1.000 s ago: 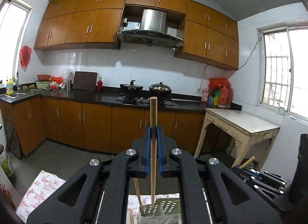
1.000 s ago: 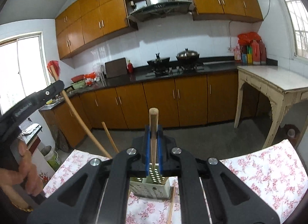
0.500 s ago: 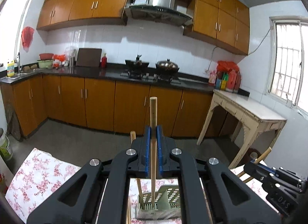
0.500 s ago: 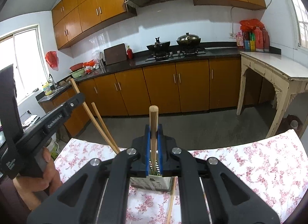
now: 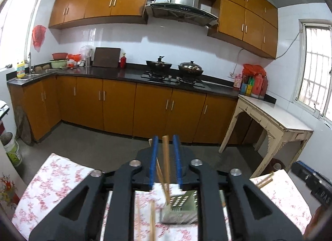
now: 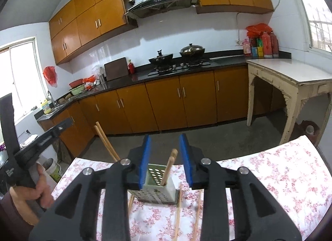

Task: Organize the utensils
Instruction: 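Open the right tool while the left tool opens, dropping chopsticks into the holder, then close the right tool on a chopstick while the left tool grasps another chopstick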

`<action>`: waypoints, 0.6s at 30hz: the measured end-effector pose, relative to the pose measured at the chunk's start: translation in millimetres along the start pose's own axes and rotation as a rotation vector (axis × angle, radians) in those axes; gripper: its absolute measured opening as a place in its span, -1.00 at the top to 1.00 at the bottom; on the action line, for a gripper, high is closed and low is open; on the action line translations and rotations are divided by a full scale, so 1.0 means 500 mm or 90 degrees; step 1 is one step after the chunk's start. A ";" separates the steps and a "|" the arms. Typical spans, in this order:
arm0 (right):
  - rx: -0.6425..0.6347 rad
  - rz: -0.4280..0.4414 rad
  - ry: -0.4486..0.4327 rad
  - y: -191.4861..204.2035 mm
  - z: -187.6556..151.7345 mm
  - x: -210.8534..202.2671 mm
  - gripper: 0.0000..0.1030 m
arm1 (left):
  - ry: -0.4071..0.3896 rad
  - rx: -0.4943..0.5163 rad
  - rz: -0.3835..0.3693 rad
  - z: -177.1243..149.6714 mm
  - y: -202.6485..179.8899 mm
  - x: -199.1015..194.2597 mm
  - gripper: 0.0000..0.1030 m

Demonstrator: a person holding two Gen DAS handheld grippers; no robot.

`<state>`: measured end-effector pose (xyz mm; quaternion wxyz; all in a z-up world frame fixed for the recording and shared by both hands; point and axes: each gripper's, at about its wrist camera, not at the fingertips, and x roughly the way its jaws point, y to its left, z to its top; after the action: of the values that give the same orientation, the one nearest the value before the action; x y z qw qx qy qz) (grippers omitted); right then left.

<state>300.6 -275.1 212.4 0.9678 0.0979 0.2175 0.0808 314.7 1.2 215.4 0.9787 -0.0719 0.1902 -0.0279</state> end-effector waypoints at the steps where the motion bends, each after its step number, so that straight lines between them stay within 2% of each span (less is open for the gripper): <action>1: -0.002 -0.013 -0.001 -0.008 -0.008 -0.016 0.42 | 0.002 0.002 0.005 -0.003 0.008 -0.009 0.46; 4: -0.013 -0.040 0.001 -0.032 -0.032 -0.043 0.40 | 0.017 0.009 0.014 -0.030 0.041 -0.036 0.37; 9: -0.013 -0.091 0.034 -0.096 -0.114 -0.055 0.33 | 0.065 0.023 0.038 -0.119 0.099 -0.041 0.14; 13: 0.019 -0.116 0.093 -0.151 -0.195 -0.013 0.33 | 0.117 0.049 0.070 -0.199 0.129 -0.005 0.10; 18: 0.032 -0.125 0.175 -0.186 -0.301 0.078 0.33 | 0.183 0.039 0.081 -0.292 0.168 0.040 0.06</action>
<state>280.3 -334.2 42.5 0.9294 0.0883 0.3584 -0.0068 280.5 63.7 61.3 0.9430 -0.0247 0.3312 0.0185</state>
